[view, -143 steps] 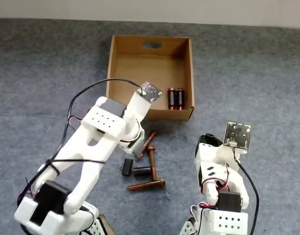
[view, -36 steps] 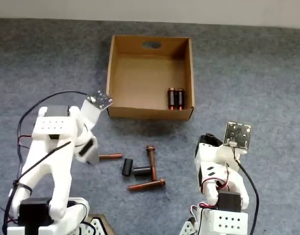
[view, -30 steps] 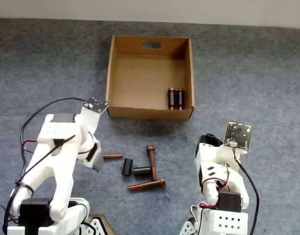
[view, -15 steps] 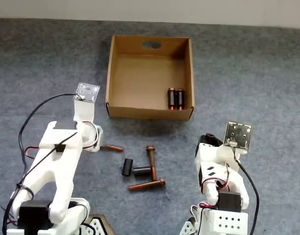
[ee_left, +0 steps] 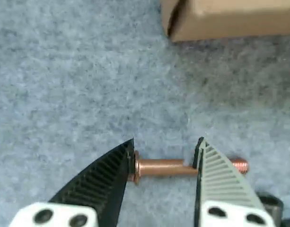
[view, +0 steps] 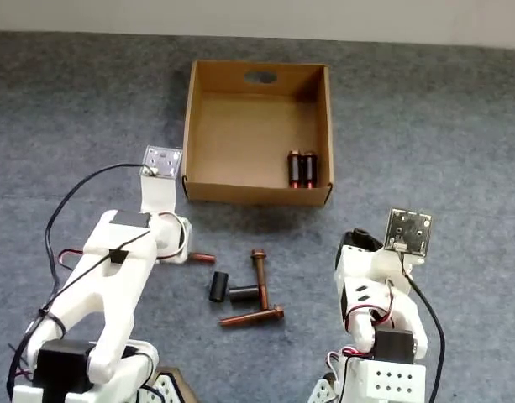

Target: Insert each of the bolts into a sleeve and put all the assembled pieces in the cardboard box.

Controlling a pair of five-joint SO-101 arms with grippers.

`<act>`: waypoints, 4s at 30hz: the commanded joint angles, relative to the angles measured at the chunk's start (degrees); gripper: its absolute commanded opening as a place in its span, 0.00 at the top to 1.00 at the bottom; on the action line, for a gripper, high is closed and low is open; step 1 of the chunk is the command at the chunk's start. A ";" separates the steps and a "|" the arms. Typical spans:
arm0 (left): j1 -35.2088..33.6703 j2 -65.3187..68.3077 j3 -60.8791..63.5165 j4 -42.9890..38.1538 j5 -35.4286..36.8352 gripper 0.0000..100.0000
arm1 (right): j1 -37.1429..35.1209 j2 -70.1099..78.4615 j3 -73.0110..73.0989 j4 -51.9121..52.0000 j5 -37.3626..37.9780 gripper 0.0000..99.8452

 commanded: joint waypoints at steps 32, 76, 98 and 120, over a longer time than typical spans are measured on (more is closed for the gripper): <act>-3.38 -0.92 -0.84 5.27 -3.60 0.79 | 0.48 -0.66 -0.31 0.13 -0.44 0.99; 4.97 0.13 -0.66 -4.48 36.04 0.79 | 2.24 -0.66 -0.40 0.13 -0.44 0.99; 4.97 13.49 -9.27 9.85 33.93 0.98 | 2.51 -0.66 -0.40 0.04 -0.35 0.99; 7.08 14.02 -16.66 22.95 -22.95 0.98 | 2.51 -0.66 -0.40 0.04 -0.35 0.99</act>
